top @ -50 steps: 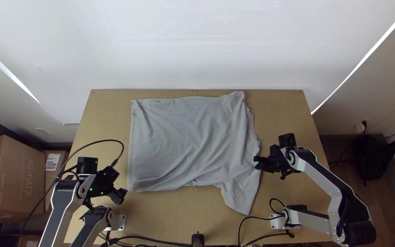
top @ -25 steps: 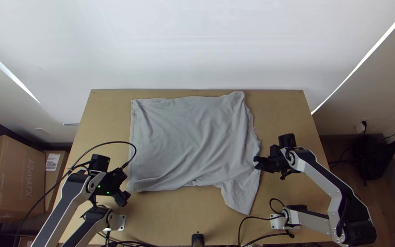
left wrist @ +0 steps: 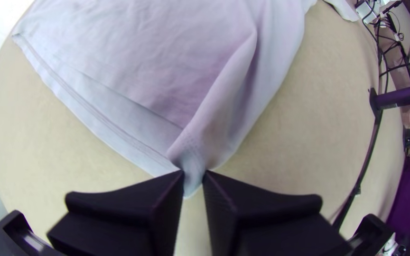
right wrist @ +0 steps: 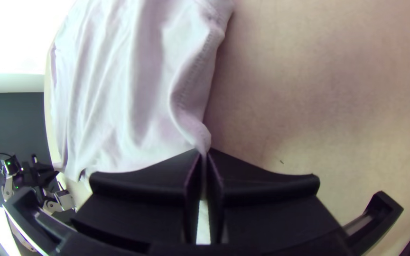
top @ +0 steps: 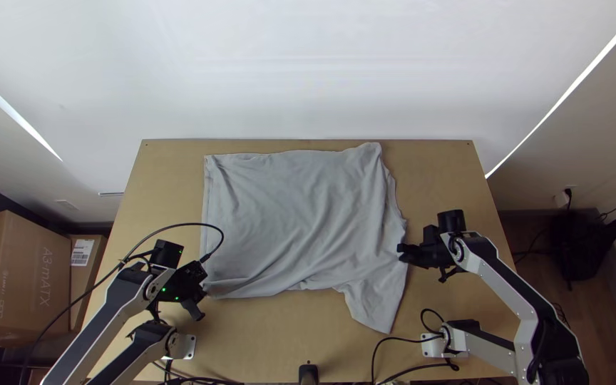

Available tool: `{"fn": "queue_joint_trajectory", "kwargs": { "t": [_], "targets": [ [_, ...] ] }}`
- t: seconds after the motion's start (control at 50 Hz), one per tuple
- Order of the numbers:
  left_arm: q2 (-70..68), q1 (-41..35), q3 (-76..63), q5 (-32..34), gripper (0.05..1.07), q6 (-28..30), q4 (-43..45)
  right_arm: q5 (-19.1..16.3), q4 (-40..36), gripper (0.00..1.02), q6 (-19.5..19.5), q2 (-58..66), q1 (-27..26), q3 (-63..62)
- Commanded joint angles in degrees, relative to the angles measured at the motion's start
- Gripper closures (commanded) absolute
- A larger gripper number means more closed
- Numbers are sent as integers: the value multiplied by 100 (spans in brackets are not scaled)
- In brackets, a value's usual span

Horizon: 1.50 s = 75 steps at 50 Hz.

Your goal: Fold the t-shirt

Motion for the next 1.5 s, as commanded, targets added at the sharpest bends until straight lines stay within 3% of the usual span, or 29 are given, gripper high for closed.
{"fn": "queue_joint_trajectory", "kwargs": {
  "t": [0.0,0.22,0.32,0.6,0.86,1.04,1.18,1.48],
  "targets": [
    [-404,-38,-253,43,105,165,81,55,-2,100,94,-353,-203,-73],
    [-984,446,-209,34,105,411,538,55,-143,100,68,-704,-853,121],
    [-940,753,-209,52,105,376,802,55,-196,100,-12,-748,-897,191],
    [-720,1166,239,535,105,-520,1479,81,-37,100,-64,-1275,-827,542],
    [282,1245,1214,544,105,-2041,2305,231,59,100,-73,-1451,-590,1509],
    [1213,1588,2181,526,105,-2682,2375,538,174,100,-231,-1144,-546,2283],
    [1741,1720,3210,518,105,-2937,2331,732,270,100,-451,-687,-572,3030],
    [2699,1755,5785,412,105,-3465,1892,1039,323,100,-442,482,-405,5218]
  ]
}}
